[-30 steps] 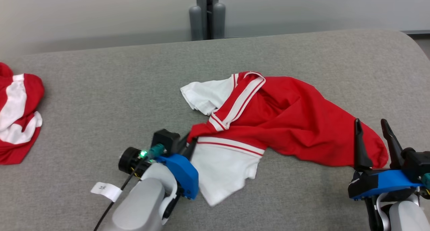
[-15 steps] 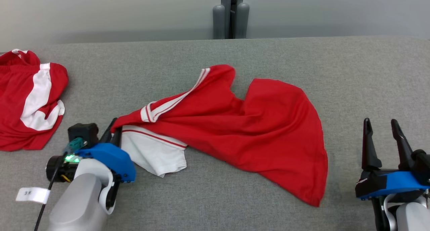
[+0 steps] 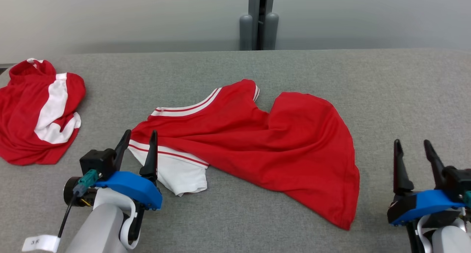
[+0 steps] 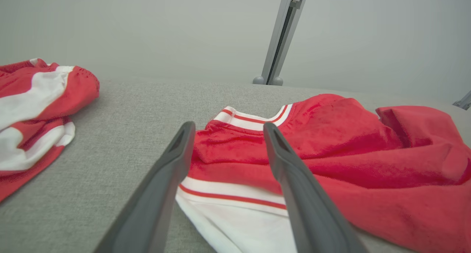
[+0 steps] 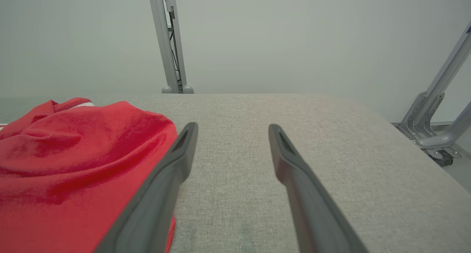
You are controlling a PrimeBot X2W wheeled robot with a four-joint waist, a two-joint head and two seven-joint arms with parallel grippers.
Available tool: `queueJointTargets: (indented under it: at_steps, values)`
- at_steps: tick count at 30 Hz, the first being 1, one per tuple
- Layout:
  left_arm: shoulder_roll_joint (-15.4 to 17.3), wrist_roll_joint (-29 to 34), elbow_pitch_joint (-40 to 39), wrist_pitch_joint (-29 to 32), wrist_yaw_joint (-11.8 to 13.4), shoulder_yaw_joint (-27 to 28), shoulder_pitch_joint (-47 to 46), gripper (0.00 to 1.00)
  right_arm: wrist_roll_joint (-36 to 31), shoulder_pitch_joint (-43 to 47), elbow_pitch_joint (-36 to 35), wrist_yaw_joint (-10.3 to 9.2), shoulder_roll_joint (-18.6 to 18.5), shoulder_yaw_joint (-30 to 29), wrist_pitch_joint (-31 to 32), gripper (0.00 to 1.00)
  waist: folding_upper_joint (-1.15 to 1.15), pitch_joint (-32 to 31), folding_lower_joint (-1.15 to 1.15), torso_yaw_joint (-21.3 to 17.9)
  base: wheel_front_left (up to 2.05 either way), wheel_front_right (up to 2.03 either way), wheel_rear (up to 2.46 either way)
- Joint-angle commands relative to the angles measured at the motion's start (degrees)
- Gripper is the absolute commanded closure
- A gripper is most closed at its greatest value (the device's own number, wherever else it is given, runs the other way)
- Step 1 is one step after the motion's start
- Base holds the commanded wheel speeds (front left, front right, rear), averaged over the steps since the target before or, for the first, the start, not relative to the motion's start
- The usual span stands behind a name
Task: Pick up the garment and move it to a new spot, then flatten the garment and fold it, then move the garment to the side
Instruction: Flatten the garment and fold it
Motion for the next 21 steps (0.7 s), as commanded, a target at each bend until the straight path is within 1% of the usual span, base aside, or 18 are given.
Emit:
queueJointTargets:
  at_steps: [1,4,7,10,13,14,21]
  values:
    - [0.17,0.59,-2.06,-0.31,0.56,0.76,1.42,0.0,-0.68,0.21,0.4,0.0,-0.04,0.72,1.02,0.0,0.0,-0.2,0.0,0.3,0.0,0.0,0.0]
    - [-0.07,2.33,-8.63,-0.36,1.67,2.82,4.81,0.0,-0.52,-0.66,1.94,0.0,-0.04,2.32,3.72,0.0,0.0,-0.64,0.0,1.2,0.0,0.0,0.0]
    - [-1.02,3.77,-14.23,-0.34,2.41,4.91,8.9,0.0,-0.36,-1.75,4.37,0.0,-0.12,3.62,6.58,0.0,0.0,-0.99,0.0,2.27,0.0,0.0,0.0]
    - [-1.93,5.02,-17.74,-0.35,2.72,6.22,12.31,0.0,0.31,-3.3,7.74,0.0,-1.16,4.18,9.14,0.0,0.0,-1.17,0.0,3.5,0.0,0.0,0.0]
    - [-2.82,5.8,-19.34,-0.36,2.56,6.89,14.41,0.0,1.26,-5.25,11.85,0.0,-1.93,4.95,12.01,0.0,0.0,-1.1,0.0,4.81,0.0,0.0,0.0]
    - [-2.82,5.8,-19.34,-0.36,2.56,6.89,14.41,0.0,1.26,-5.25,11.85,0.0,-1.93,4.95,12.01,0.0,0.0,-1.1,0.0,4.81,0.0,0.0,0.0]
    - [-3.63,7.59,-20.04,-0.37,1.87,7.8,15.76,0.0,4.84,-9.53,21.08,0.0,-4.25,7.71,19.7,0.0,0.0,-0.46,0.0,7.46,0.0,0.0,0.0]
